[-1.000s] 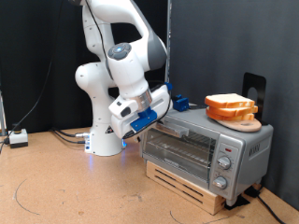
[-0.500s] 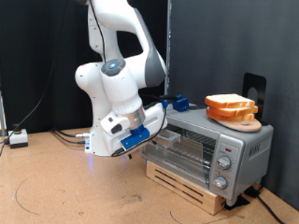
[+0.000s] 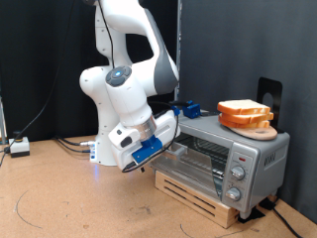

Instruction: Make a piece of toast with the oven

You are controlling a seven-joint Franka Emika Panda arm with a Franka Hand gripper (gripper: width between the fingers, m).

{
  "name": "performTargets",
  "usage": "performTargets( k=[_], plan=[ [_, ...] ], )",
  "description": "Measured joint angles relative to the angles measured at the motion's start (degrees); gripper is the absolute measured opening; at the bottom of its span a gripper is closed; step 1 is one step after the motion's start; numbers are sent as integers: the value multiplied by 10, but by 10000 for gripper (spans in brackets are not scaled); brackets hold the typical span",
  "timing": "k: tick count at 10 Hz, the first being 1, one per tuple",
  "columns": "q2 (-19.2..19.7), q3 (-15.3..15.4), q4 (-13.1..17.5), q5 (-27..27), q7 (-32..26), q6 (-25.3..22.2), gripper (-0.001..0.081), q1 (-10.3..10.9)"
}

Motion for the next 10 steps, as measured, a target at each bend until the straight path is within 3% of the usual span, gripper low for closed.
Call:
performTargets(
  k=[6, 10],
  plan=[
    [-5, -1, 11, 4, -9, -26, 809, -3],
    [-32, -6, 18, 5, -19, -65, 809, -7]
  ],
)
